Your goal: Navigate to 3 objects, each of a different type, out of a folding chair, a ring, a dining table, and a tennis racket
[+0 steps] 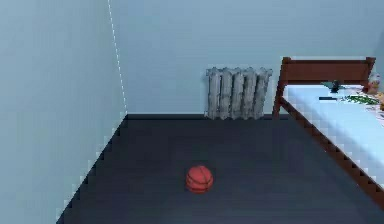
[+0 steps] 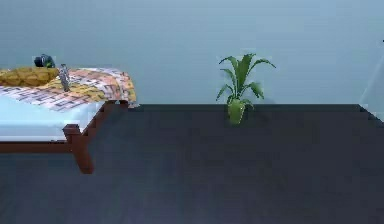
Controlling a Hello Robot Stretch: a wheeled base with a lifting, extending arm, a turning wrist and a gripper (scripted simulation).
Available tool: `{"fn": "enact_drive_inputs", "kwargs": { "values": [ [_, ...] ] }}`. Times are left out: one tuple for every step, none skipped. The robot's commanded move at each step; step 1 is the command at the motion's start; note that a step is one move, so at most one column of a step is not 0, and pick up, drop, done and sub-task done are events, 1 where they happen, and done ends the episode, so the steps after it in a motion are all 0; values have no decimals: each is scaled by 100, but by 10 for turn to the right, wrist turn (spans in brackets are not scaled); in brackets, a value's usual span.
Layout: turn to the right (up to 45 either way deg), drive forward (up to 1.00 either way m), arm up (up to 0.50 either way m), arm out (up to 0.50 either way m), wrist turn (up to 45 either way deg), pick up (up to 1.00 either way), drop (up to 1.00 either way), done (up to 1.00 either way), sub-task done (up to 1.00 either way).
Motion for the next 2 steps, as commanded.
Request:
{"fn": "enact_drive_inputs", "kwargs": {
  "values": [
    [270,0,0,0,0,0,0,0,0],
    [0,100,0,0,0,0,0,0,0]
  ]
}}
